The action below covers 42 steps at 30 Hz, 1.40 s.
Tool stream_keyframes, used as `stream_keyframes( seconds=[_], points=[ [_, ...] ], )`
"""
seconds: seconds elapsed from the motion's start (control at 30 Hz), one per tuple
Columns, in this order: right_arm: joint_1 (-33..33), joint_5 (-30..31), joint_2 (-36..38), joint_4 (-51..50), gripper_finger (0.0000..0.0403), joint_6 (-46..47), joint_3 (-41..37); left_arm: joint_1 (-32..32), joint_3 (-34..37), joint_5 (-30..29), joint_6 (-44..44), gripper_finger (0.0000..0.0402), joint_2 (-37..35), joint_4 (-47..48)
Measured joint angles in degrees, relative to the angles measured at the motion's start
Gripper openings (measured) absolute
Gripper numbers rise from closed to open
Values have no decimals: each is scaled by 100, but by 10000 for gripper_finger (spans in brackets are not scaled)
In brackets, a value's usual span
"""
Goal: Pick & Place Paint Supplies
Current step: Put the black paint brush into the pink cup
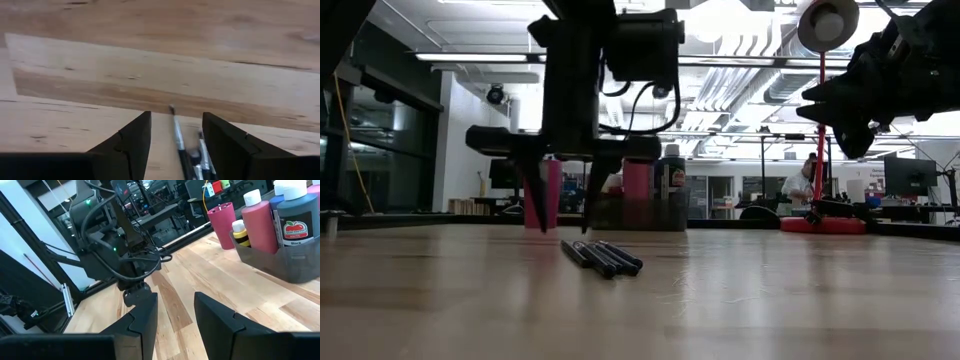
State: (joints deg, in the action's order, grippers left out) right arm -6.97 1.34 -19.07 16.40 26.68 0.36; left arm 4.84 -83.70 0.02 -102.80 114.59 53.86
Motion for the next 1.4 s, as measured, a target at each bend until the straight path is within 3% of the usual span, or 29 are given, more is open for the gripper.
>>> stream_keyframes(
  seconds=[0.63, 1.13, 1.23, 1.4],
  points=[
    [1, 0, 0, 1, 122, 0, 2, -37, 563, 15, 47, 171, 35, -798],
    [1, 0, 0, 2, 122, 0, 1, -35, 568, 40, 205, 168, 133, -773],
    [1, 0, 0, 2, 122, 0, 2, -35, 568, 49, 203, 149, 133, -729],
    [-1, 0, 0, 2, 122, 0, 0, -32, 579, 47, 205, 82, 133, -671]
  ],
)
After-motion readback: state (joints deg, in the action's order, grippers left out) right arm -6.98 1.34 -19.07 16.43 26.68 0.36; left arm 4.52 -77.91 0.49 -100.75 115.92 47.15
